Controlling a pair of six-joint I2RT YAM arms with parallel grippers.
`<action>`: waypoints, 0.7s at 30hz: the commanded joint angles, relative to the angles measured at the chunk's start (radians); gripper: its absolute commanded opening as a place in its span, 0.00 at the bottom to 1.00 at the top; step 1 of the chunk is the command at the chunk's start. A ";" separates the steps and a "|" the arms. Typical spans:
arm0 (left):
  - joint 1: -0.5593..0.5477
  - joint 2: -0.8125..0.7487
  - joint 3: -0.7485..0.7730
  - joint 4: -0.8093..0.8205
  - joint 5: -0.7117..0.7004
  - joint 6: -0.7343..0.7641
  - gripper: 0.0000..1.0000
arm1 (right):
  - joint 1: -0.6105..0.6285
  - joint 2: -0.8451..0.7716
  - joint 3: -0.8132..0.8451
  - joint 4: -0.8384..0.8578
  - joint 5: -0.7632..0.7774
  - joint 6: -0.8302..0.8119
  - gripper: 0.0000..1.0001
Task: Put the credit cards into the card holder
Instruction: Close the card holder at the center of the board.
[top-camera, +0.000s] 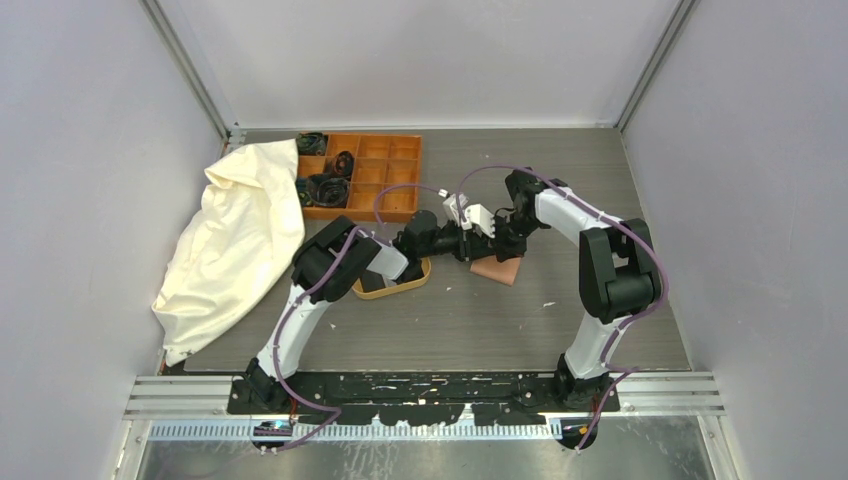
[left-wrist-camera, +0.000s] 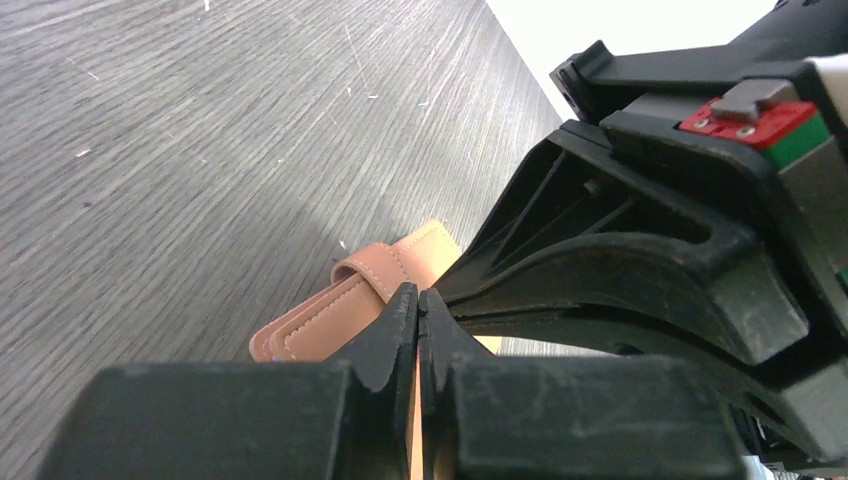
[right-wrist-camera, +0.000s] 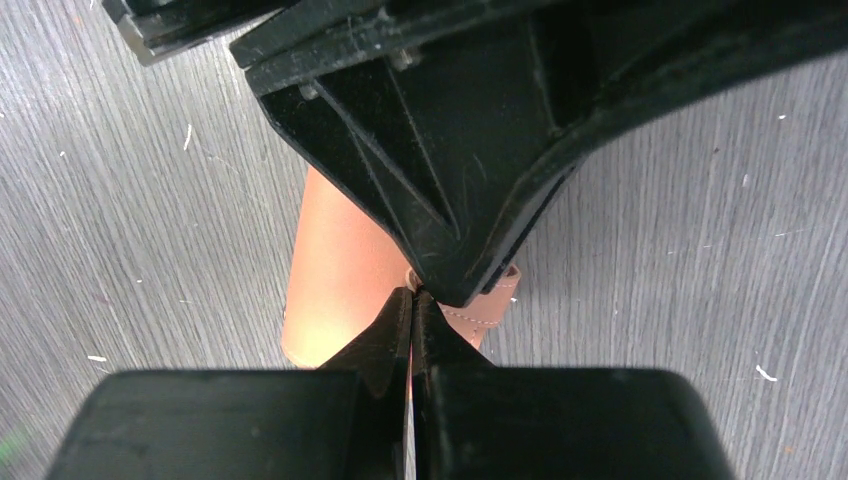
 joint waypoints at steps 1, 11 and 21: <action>-0.004 0.001 0.034 0.042 -0.012 0.002 0.02 | 0.024 -0.011 0.000 0.014 0.003 -0.003 0.01; -0.007 0.019 0.063 -0.011 0.008 0.001 0.02 | 0.035 -0.004 0.011 0.013 0.023 0.005 0.01; -0.006 0.014 0.076 -0.107 0.032 0.035 0.00 | 0.046 0.004 0.019 0.028 0.055 0.028 0.01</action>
